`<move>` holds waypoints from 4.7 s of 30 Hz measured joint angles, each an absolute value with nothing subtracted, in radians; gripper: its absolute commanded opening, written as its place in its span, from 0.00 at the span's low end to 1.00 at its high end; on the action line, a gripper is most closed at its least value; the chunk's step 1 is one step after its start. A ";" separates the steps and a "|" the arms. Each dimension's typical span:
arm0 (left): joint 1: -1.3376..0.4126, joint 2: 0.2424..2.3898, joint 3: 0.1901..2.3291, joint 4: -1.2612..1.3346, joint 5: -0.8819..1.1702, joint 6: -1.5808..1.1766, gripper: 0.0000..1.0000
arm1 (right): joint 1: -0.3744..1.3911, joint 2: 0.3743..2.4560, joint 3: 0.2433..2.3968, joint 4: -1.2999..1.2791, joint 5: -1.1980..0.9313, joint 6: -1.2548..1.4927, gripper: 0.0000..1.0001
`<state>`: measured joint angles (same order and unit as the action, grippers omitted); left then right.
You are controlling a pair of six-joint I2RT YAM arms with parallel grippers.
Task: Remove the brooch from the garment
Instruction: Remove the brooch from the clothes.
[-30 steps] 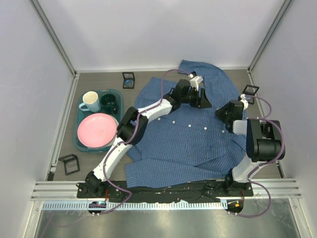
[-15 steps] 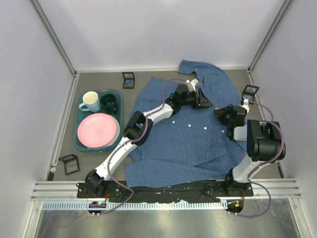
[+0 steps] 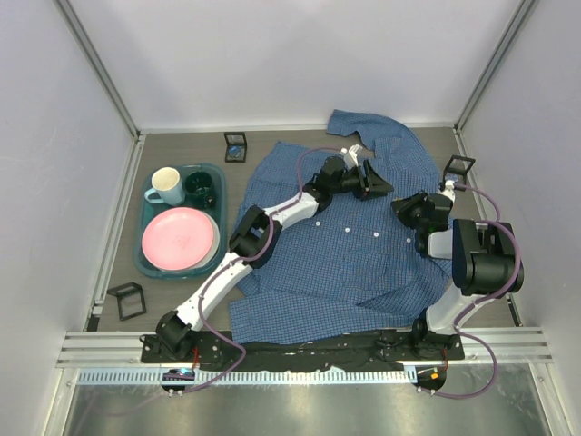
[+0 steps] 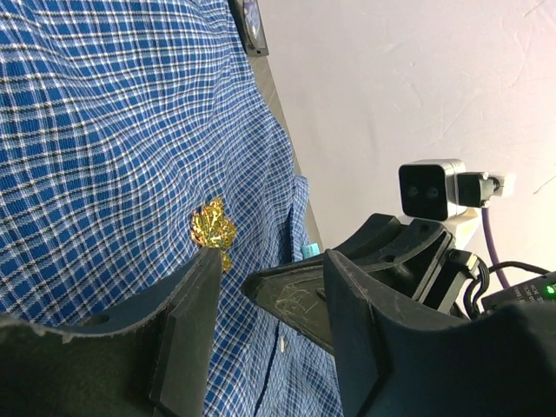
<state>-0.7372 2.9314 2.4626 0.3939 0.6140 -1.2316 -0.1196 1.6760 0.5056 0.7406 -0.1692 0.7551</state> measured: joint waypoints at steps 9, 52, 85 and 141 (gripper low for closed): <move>-0.739 2.901 2.387 0.403 0.610 -1.164 0.54 | -0.120 1.602 0.609 0.445 -0.042 0.674 0.30; -0.740 2.889 2.368 0.384 0.625 -1.114 0.52 | 0.025 1.794 0.997 -0.017 0.207 0.421 0.45; -0.704 2.851 2.271 0.517 0.649 -1.149 0.69 | 0.030 1.872 1.122 -0.107 0.130 0.402 0.51; -0.722 2.701 2.237 0.178 0.618 -0.883 0.40 | -0.126 1.803 0.838 0.290 -0.229 0.638 0.29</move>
<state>-0.7223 2.7007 2.2368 0.1780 0.6178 -0.8825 -0.1257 1.8034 0.8375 0.2897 -0.2291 0.6384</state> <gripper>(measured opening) 0.397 0.294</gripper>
